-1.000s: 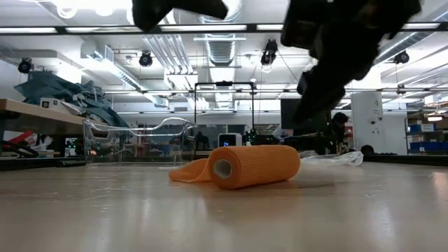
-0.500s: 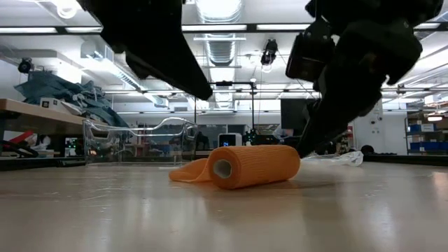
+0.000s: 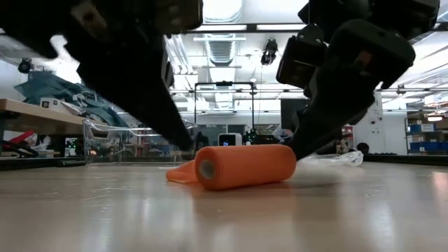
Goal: Roll bandage
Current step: Roll the orange bandage
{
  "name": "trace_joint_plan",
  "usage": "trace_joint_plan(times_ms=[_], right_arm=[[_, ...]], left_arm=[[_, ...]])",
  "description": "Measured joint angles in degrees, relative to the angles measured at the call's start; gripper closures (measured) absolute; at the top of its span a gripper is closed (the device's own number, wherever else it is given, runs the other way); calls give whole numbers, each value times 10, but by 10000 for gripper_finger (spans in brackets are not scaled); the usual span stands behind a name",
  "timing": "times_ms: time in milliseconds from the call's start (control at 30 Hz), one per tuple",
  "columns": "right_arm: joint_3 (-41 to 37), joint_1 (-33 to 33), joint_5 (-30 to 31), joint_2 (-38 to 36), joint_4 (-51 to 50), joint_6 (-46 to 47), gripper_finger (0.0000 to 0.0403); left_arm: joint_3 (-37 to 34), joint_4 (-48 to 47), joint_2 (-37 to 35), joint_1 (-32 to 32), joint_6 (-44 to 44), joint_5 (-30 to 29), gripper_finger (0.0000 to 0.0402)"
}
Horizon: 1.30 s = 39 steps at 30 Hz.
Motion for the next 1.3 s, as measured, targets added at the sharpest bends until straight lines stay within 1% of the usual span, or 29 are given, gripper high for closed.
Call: trace_joint_plan(times_ms=[100,233,433,633,767,1067,1167,1300], right_arm=[[0,0,0,0,4,-6,204],[2,-4,4,0,4,-8,204],[13,-4,1,1,6,-20,204],[14,-4,0,2,6,-23,204],[15,-4,0,6,8,-25,216],[17,-5,9,67,81,-1,271],[18,-6,11,81,105,5,308],[18,-9,1,83,109,6,377]], left_arm=[[-1,8,11,2,-5,2,401],[-3,39,22,5,-3,23,401],[-4,79,37,17,-2,25,401],[-8,75,50,22,-16,25,401],[-21,76,51,23,-26,25,401],[-25,81,50,22,-26,26,401],[-25,81,50,22,-26,31,401],[-25,81,50,22,-25,30,401]])
